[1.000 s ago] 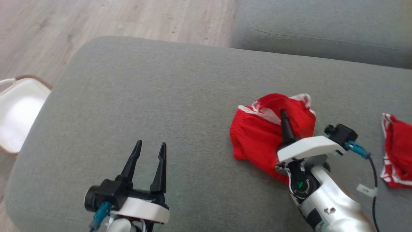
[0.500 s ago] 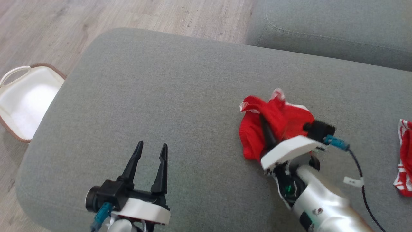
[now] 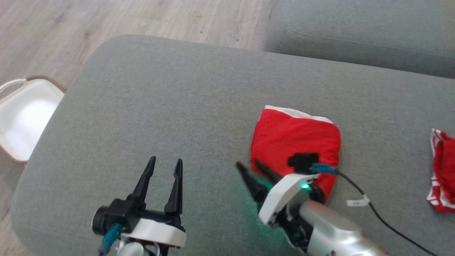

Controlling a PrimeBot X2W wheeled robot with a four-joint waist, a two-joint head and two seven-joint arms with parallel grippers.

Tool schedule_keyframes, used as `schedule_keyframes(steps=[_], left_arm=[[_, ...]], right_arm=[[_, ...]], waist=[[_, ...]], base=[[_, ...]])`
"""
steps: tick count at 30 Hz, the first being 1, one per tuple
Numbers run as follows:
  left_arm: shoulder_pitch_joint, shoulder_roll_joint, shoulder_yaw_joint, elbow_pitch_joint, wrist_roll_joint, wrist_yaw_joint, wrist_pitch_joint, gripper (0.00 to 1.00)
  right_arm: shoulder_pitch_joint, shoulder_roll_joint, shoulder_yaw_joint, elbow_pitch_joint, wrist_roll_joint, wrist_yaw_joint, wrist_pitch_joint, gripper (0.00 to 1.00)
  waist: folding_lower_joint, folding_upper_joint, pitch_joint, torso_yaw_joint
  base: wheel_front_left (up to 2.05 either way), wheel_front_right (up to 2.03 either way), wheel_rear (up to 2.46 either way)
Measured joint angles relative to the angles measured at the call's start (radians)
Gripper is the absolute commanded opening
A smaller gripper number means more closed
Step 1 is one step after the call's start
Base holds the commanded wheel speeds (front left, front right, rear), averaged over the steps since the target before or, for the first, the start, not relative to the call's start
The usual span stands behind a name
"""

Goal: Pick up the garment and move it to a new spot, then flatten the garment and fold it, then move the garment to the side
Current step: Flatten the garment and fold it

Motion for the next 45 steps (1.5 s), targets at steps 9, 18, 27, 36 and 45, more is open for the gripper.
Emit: schedule_keyframes(steps=[9,18,27,36,45], left_arm=[[0.000,0.000,0.053,-0.026,0.012,0.000,0.000,1.00],[0.000,0.000,0.104,-0.146,0.010,0.000,0.000,1.00],[0.000,0.000,0.132,-0.192,-0.001,0.001,0.000,1.00],[0.038,0.000,0.130,-0.187,0.000,-0.001,0.000,1.00],[-0.006,0.000,0.081,-0.167,0.002,-0.011,0.000,1.00]], right_arm=[[-0.088,0.001,0.020,-0.012,-0.039,0.000,-0.043,1.00],[0.006,-0.033,-0.589,-0.199,-0.691,0.000,-0.050,1.00],[0.370,0.001,-0.886,-0.529,-1.000,0.000,-0.050,1.00],[0.456,0.007,-0.907,-0.608,-0.971,0.000,-0.050,1.00],[0.357,0.007,-0.829,-0.561,-1.008,0.000,-0.050,0.00]], waist=[[0.0000,0.0000,-0.009,-0.093],[0.0001,0.0000,-0.007,-0.236],[0.0000,0.0000,0.004,-0.336],[0.0000,0.0000,0.019,-0.349],[0.0001,0.0000,0.080,-0.284]], base=[[0.00,0.00,0.00],[0.00,0.00,0.00],[0.00,0.00,0.00],[0.00,0.00,0.00],[0.00,0.00,0.00]])
